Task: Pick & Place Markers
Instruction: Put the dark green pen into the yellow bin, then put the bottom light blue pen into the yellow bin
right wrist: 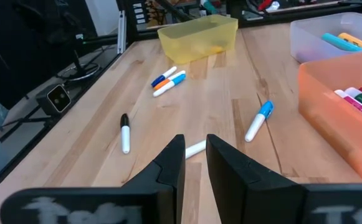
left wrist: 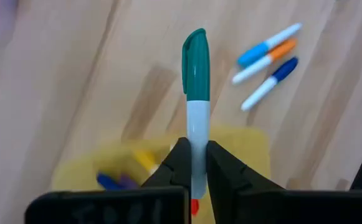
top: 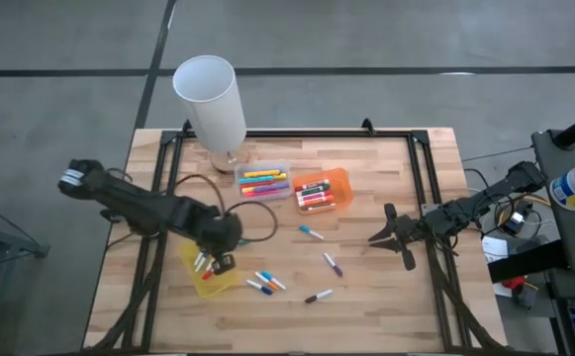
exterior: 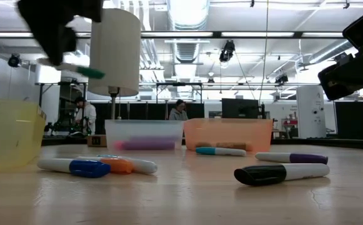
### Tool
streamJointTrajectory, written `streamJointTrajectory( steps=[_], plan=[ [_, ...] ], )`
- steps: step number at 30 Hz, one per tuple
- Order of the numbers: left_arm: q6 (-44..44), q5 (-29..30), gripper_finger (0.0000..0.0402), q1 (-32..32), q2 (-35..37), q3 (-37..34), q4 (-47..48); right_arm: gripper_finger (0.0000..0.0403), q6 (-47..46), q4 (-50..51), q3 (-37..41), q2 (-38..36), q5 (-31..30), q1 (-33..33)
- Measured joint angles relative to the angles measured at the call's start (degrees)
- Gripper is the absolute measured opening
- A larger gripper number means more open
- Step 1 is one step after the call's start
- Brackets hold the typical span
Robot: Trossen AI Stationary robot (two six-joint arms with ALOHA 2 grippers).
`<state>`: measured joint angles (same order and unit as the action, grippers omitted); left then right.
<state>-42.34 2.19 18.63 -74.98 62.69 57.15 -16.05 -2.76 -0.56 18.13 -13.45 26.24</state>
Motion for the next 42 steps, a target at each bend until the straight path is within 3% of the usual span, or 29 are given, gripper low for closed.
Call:
streamJointTrajectory(
  steps=[10, 18, 25, 36, 42],
  plan=[
    [-17.31, 1.32, 0.0026, 7.13, 9.46, -14.89, -2.69, 0.0061, 0.00, 0.00, 0.00, 0.02, 0.00, 0.00],
    [-21.95, -6.39, 0.0025, 8.15, 10.79, -23.87, -6.86, 0.0061, 0.00, 0.00, 0.00, 0.02, -0.02, 0.00],
    [-22.84, -7.17, 0.0029, 8.12, 10.82, -25.48, -8.86, 0.0061, 0.00, 0.00, 0.00, 0.02, 0.00, 0.00],
    [-25.56, -4.68, 0.0108, 8.05, 10.84, -25.42, -10.67, 0.0061, 0.00, 0.00, 0.00, 0.02, -0.02, -0.02],
    [-22.80, -7.59, 0.0118, 7.18, 10.84, -21.42, -10.67, 0.0061, 0.00, 0.00, 0.00, 0.02, -0.02, 0.00]
  ],
)
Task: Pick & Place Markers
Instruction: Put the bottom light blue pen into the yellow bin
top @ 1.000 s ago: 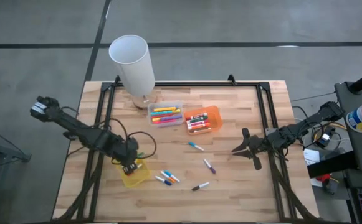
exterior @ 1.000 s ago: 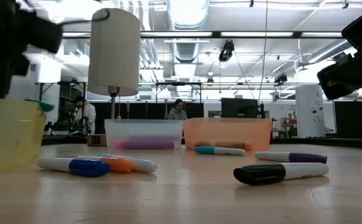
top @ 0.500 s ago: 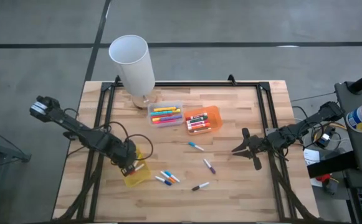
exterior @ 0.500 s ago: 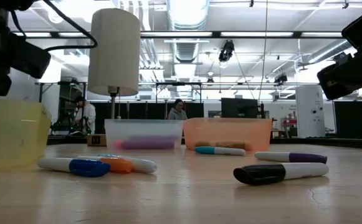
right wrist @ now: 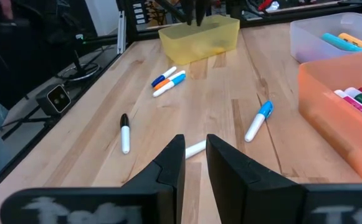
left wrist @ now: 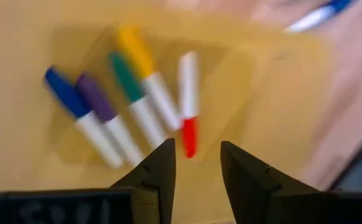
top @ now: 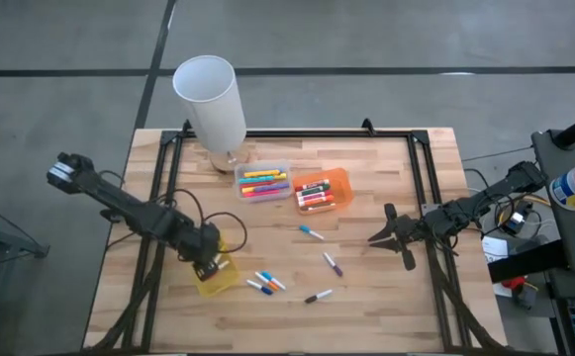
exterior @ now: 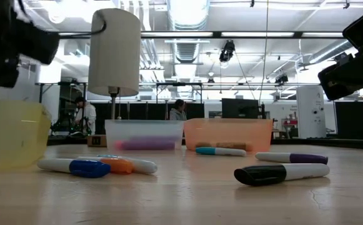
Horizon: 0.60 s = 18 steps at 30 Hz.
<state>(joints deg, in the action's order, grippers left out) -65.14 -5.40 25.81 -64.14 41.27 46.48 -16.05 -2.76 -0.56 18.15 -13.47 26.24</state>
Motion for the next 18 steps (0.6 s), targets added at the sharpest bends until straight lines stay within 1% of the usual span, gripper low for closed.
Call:
streamJointTrajectory(
  steps=[3, 7, 12, 18],
  plan=[
    [3.55, 2.36, 0.0119, -1.39, -0.04, 3.99, -0.69, 0.0061, 0.00, -0.02, 0.00, 0.00, 0.01, 0.00],
    [8.29, 5.48, 0.0119, -5.04, -0.07, 8.70, -3.84, 0.0061, 0.00, 0.00, 0.00, 0.00, 0.00, 0.00],
    [18.52, 5.56, 0.0119, -8.91, -0.09, 11.20, -13.78, 0.0061, 0.00, -0.01, 0.00, 0.00, 0.00, -0.01],
    [25.21, 5.42, 0.0119, -11.73, -2.18, 11.20, -26.08, 0.0061, 0.00, -0.02, 0.00, 0.00, 0.00, 0.00]
  ],
)
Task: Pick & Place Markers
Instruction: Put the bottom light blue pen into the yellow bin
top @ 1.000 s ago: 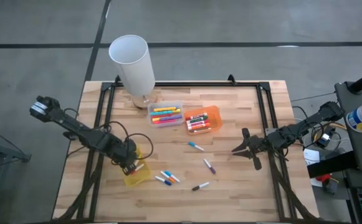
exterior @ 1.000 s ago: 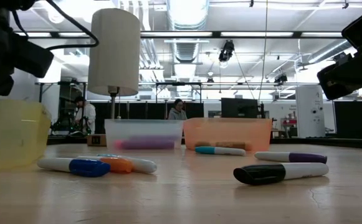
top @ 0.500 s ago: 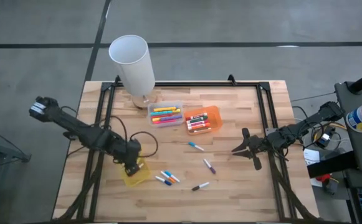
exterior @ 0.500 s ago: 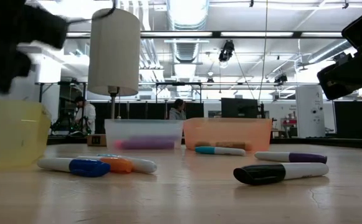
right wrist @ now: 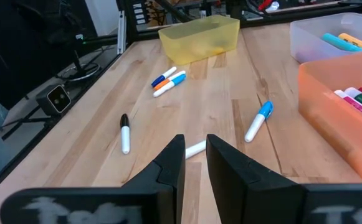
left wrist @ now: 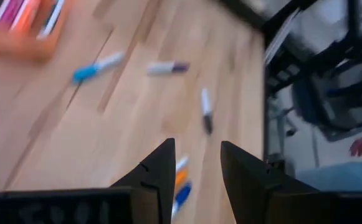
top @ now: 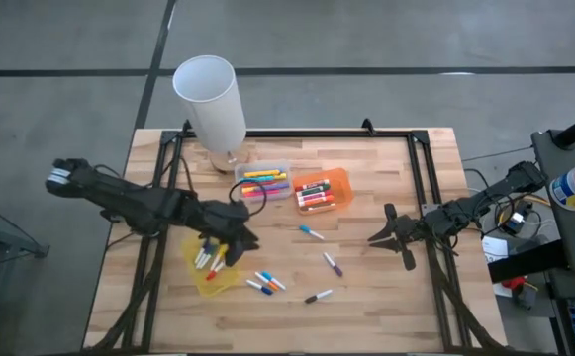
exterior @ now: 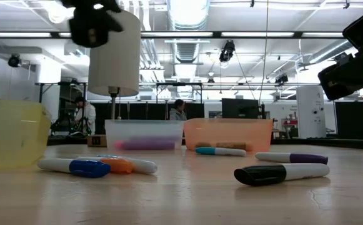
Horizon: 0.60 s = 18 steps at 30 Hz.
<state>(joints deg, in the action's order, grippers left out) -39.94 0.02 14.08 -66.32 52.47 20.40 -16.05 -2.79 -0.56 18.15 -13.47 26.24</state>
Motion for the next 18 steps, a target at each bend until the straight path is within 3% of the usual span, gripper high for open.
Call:
streamJointTrajectory(
  steps=[7, 18],
  plan=[
    [5.28, -4.01, 0.0119, -0.54, -7.76, 0.05, -19.78, 0.0061, 0.00, 0.00, 0.00, -0.02, 0.01, -0.02],
    [6.05, -4.06, 0.0119, -0.43, -17.83, 3.21, -20.79, 0.0061, 0.00, 0.00, 0.00, -0.02, 0.00, -0.02]
  ],
)
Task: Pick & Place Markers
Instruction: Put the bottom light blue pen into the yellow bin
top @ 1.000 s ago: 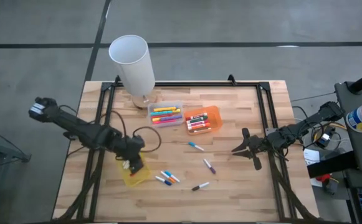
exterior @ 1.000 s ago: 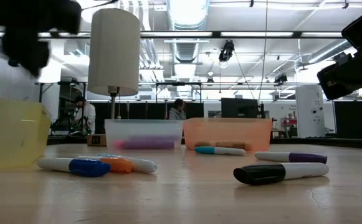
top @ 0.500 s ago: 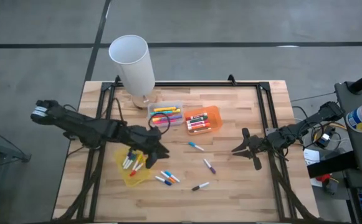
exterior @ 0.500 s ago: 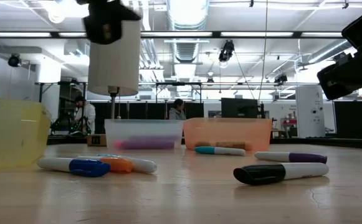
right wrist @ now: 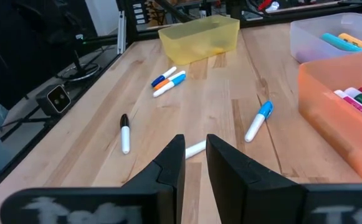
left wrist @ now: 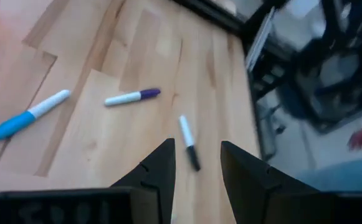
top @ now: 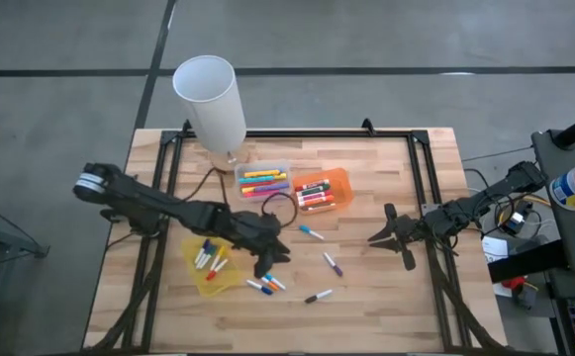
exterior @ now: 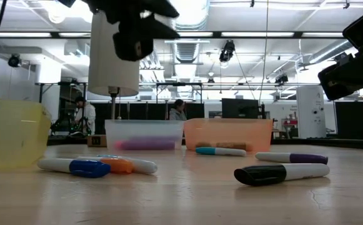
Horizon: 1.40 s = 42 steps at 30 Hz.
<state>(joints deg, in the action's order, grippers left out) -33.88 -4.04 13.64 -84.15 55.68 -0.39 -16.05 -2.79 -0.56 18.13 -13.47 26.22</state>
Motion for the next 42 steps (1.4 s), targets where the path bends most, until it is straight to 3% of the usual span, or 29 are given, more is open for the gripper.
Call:
streamJointTrajectory(
  steps=[10, 15, 23, 42],
  plan=[
    [16.63, -0.93, 0.0119, 0.61, -6.93, -0.15, 9.43, 0.0061, 0.00, 0.01, 0.00, 0.02, 0.01, 0.02],
    [19.58, 0.27, 0.0119, 0.85, -9.55, -0.16, 9.87, 0.0061, 0.00, 0.01, 0.01, 0.02, 0.01, 0.01],
    [28.45, -3.83, 0.0119, 2.37, -13.36, 0.61, 9.91, 0.0061, 0.00, 0.04, 0.02, 0.02, 0.02, 0.02],
    [32.57, -3.87, 0.0119, 4.20, -18.26, 0.63, 9.95, 0.0061, 0.00, 0.01, 0.02, 0.02, 0.01, 0.00]
  ],
)
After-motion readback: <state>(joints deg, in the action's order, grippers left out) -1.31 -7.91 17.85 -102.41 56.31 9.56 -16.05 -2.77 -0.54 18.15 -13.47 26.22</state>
